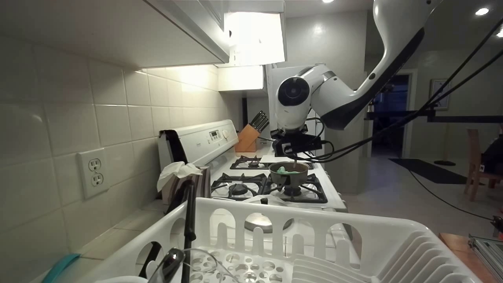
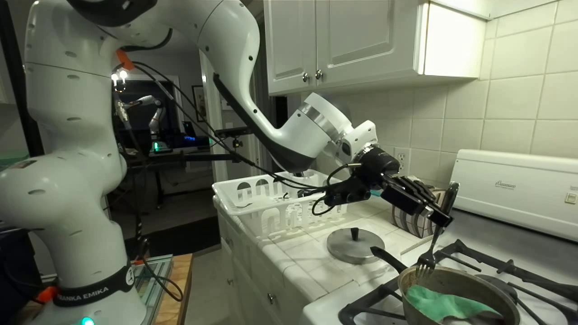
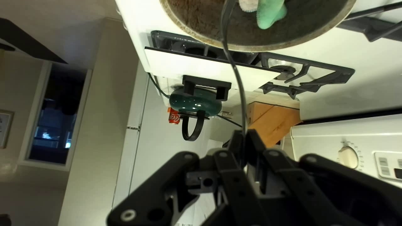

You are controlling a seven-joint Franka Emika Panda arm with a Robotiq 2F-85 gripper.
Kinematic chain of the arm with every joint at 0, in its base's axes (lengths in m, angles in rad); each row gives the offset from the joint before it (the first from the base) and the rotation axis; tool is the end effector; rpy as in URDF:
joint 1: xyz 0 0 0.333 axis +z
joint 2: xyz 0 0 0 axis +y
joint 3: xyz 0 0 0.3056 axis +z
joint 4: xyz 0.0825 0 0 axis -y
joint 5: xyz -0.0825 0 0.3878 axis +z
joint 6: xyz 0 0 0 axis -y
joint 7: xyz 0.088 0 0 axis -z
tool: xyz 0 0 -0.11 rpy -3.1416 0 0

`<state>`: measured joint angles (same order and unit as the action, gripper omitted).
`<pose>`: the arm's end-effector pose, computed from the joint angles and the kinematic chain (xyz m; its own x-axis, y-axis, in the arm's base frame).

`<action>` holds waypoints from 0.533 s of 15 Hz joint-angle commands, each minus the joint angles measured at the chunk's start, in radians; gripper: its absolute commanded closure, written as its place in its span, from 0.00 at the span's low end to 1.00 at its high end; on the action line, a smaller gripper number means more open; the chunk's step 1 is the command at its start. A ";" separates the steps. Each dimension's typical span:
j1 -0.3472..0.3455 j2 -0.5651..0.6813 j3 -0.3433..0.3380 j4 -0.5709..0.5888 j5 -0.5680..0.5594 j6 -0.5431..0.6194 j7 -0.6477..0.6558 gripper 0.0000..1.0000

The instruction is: Use the fork to press down on the rug in the pot and place the fork back

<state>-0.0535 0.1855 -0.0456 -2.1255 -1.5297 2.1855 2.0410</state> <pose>0.5716 -0.0957 0.3255 0.2900 -0.3201 0.9019 -0.9016 -0.4073 0.1454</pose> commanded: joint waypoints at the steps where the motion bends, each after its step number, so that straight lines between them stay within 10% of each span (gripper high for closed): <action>1: -0.005 0.025 0.002 0.006 -0.033 0.034 0.051 0.98; 8: -0.027 0.094 -0.009 0.026 -0.030 0.133 0.049 0.98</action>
<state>-0.0650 0.2493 -0.0507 -2.1167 -1.5409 2.2833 2.0668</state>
